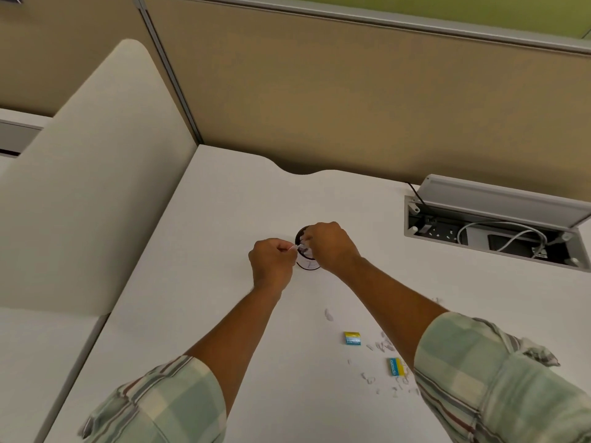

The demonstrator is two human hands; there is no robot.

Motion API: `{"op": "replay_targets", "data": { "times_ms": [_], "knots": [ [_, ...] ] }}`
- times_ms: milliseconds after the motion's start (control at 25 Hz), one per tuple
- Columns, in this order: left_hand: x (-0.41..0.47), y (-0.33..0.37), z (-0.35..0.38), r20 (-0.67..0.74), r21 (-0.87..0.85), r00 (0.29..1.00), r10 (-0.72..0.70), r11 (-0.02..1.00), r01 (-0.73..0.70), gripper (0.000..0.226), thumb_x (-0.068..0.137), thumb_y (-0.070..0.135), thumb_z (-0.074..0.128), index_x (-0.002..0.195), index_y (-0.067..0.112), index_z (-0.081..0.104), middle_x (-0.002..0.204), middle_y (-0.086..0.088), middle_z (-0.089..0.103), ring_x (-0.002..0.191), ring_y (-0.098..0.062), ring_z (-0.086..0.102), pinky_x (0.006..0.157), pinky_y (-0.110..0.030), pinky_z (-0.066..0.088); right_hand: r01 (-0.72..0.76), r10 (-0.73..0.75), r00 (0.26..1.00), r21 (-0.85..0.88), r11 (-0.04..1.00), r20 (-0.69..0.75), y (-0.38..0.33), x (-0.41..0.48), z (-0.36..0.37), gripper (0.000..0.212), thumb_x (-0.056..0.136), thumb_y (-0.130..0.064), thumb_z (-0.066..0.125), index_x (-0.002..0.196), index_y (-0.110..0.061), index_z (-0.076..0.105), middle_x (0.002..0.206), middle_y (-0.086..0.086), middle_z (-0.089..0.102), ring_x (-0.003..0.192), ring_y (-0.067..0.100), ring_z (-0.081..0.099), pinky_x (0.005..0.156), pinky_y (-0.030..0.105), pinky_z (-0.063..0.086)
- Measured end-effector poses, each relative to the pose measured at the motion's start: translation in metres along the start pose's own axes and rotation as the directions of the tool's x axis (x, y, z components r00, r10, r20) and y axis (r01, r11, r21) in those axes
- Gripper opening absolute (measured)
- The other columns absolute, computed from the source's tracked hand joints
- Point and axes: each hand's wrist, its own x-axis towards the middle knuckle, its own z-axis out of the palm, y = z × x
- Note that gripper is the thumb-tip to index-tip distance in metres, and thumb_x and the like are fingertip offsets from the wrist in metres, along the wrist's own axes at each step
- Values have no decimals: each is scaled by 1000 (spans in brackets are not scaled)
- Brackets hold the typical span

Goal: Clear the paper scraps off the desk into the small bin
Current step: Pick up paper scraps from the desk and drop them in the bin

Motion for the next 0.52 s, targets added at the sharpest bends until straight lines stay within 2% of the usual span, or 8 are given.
{"op": "replay_targets", "data": {
  "times_ms": [120, 200, 280, 400, 440, 520],
  "knots": [
    [-2, 8, 4, 9, 3, 999, 36, 999, -36, 3, 80, 14, 82, 78, 15, 80, 70, 2, 76, 66, -19, 75, 66, -30, 63, 6, 12, 990, 125, 992, -143, 9, -9, -10, 25, 90, -7, 67, 112, -13, 76, 110, 9, 75, 95, 27, 71, 88, 35, 59],
    [-2, 14, 6, 13, 26, 997, 72, 997, -72, 2, 79, 13, 81, 78, 13, 80, 71, -1, 77, 67, -20, 75, 66, -29, 62, 18, 27, 974, 196, 980, -225, 17, -14, -17, 23, 92, -3, 63, 109, -11, 77, 110, 8, 77, 96, 25, 71, 89, 31, 58],
    [1, 22, 9, 24, 86, 992, 126, 988, -127, 4, 79, 9, 78, 76, 11, 80, 72, -3, 77, 65, -18, 72, 62, -24, 57, -11, 119, 951, 355, 935, -285, 28, -22, -22, 22, 96, -4, 59, 106, -11, 78, 107, 7, 78, 93, 21, 72, 87, 31, 59],
    [6, 35, 17, 81, 202, 978, 194, 957, -207, 14, 79, 0, 70, 74, 9, 80, 74, -4, 77, 60, -12, 65, 53, -12, 46, -30, 224, 926, 533, 846, -304, 49, -45, -23, 17, 95, -8, 62, 103, -10, 77, 101, 4, 77, 89, 19, 72, 85, 39, 62],
    [8, 39, 20, 114, 238, 971, 211, 943, -233, 16, 79, -2, 68, 74, 7, 79, 75, -6, 77, 61, -14, 66, 52, -13, 46, -26, 227, 925, 543, 839, -306, 58, -55, -20, 17, 95, -8, 63, 102, -10, 77, 100, 3, 77, 89, 19, 72, 85, 41, 62],
    [12, 42, 25, 197, 329, 951, 240, 897, -294, 16, 80, -4, 65, 74, 3, 78, 78, -12, 77, 70, -23, 71, 58, -27, 56, -41, 240, 924, 549, 835, -297, 76, -78, -10, 16, 94, -9, 63, 101, -11, 78, 99, 2, 78, 88, 19, 73, 87, 42, 61]
  ]
}}
